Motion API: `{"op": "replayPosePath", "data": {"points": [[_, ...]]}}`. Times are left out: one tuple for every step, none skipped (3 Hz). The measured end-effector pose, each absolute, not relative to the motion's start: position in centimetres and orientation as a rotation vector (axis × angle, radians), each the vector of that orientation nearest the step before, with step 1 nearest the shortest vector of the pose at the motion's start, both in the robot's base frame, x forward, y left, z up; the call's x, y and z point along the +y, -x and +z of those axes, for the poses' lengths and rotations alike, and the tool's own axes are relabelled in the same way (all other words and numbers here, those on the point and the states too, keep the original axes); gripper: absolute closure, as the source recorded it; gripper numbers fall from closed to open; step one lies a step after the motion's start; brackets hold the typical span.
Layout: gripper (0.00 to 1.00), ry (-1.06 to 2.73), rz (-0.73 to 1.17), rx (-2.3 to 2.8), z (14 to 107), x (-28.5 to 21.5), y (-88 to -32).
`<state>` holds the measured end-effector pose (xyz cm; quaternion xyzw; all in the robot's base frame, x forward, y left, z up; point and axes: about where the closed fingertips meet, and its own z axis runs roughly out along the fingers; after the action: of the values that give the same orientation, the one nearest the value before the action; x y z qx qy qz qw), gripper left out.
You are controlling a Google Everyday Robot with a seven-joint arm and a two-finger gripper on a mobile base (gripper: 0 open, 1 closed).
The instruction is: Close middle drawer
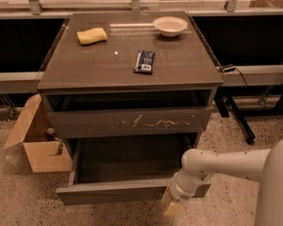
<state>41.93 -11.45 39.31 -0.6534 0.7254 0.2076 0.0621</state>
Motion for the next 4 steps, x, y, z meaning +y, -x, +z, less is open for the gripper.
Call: {"op": "replayPosePath", "data": {"points": [[0.00, 1.934, 0.595, 2.219, 39.0, -12.8, -44.0], [1.00, 1.934, 0.595, 2.219, 39.0, -12.8, -43.8], [1.00, 1.888, 0.544, 2.231, 39.4, -14.5, -47.0], [1.00, 1.805, 0.461, 2.244, 40.4, -17.3, -52.0]]}}
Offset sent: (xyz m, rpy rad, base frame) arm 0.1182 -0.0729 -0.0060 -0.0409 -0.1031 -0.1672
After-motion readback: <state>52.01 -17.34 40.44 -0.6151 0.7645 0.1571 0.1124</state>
